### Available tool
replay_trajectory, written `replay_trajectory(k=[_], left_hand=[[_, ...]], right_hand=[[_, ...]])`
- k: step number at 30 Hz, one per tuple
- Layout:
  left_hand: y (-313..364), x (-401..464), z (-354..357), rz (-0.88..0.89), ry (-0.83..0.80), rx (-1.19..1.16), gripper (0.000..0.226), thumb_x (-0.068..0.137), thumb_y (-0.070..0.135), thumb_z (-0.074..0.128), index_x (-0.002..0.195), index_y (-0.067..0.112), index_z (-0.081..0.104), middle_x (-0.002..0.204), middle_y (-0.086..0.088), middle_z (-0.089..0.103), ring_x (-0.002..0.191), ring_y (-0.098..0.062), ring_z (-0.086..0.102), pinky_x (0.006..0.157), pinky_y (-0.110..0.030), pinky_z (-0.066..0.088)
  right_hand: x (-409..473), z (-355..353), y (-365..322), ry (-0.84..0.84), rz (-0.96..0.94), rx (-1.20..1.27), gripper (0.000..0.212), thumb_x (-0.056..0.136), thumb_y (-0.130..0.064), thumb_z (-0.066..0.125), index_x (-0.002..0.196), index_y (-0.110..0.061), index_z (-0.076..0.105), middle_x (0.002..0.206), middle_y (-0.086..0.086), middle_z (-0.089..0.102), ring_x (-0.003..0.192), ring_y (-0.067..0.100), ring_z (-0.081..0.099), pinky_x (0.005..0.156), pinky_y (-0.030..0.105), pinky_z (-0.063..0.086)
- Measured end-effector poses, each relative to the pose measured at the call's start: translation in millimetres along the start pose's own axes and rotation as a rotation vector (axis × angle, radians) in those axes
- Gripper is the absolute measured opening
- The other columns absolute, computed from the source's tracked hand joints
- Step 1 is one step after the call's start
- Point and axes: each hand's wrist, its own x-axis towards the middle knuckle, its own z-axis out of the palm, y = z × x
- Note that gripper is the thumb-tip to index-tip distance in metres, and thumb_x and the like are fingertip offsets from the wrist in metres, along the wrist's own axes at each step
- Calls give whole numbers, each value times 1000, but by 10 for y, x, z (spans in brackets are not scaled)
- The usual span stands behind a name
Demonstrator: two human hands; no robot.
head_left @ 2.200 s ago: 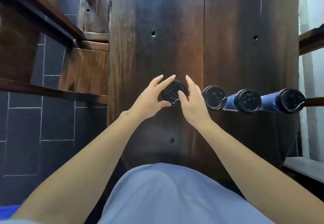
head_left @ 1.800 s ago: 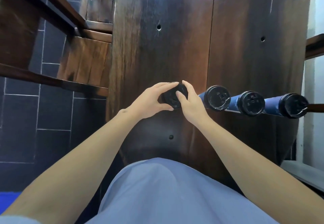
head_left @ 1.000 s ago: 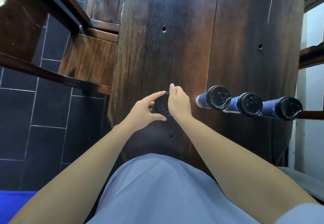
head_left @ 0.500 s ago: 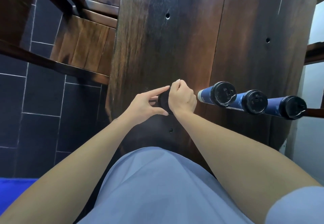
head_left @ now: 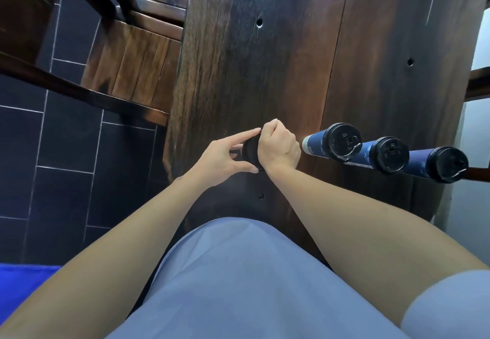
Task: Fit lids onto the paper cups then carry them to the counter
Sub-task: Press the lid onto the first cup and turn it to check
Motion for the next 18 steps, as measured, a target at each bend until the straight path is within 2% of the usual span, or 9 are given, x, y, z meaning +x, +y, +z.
replay_trajectory(k=[3, 7, 9, 12, 14, 18], left_hand=[[13, -7, 1, 0, 11, 34, 83, 82, 14, 88, 151, 40, 48, 141, 22, 54, 126, -4, 50, 108, -26, 43], [35, -5, 16, -1, 19, 61, 83, 83, 15, 88, 151, 40, 48, 153, 11, 54, 128, -7, 48, 108, -27, 41], [43, -10, 20, -3, 11, 69, 84, 82, 14, 88, 151, 41, 49, 150, 11, 56, 131, -10, 52, 110, -29, 42], [38, -14, -2, -12, 2, 43, 88, 77, 9, 91, 149, 41, 51, 136, 19, 63, 121, -6, 62, 114, -33, 47], [35, -17, -24, -16, 8, 38, 90, 76, 8, 91, 149, 41, 52, 136, 18, 65, 119, -7, 65, 114, -39, 49], [53, -49, -47, -15, 20, 70, 89, 78, 9, 90, 151, 43, 49, 143, 12, 64, 118, -14, 67, 111, -45, 51]], right_hand=[[-10, -38, 2, -37, 11, 46, 37, 109, -42, 26, 95, -23, 55, 91, -4, 63, 83, 14, 62, 71, 27, 48], [-13, -114, 23, -140, 8, 102, 48, 110, -46, 21, 105, -19, 60, 101, -3, 65, 92, 14, 61, 81, 31, 47], [-11, -166, 58, -205, -3, 134, 55, 109, -50, 18, 115, -17, 62, 112, 0, 67, 104, 18, 63, 93, 37, 50], [4, -293, 124, -319, -3, 219, 60, 108, -54, 17, 127, -16, 59, 125, 1, 63, 116, 19, 58, 108, 42, 44], [4, -367, 194, -371, -25, 276, 60, 108, -55, 19, 130, -16, 59, 125, -2, 61, 116, 18, 56, 110, 41, 41], [-112, -374, 466, -390, -118, 323, 48, 108, -56, 23, 115, -26, 59, 113, -5, 65, 109, 17, 61, 106, 45, 47]])
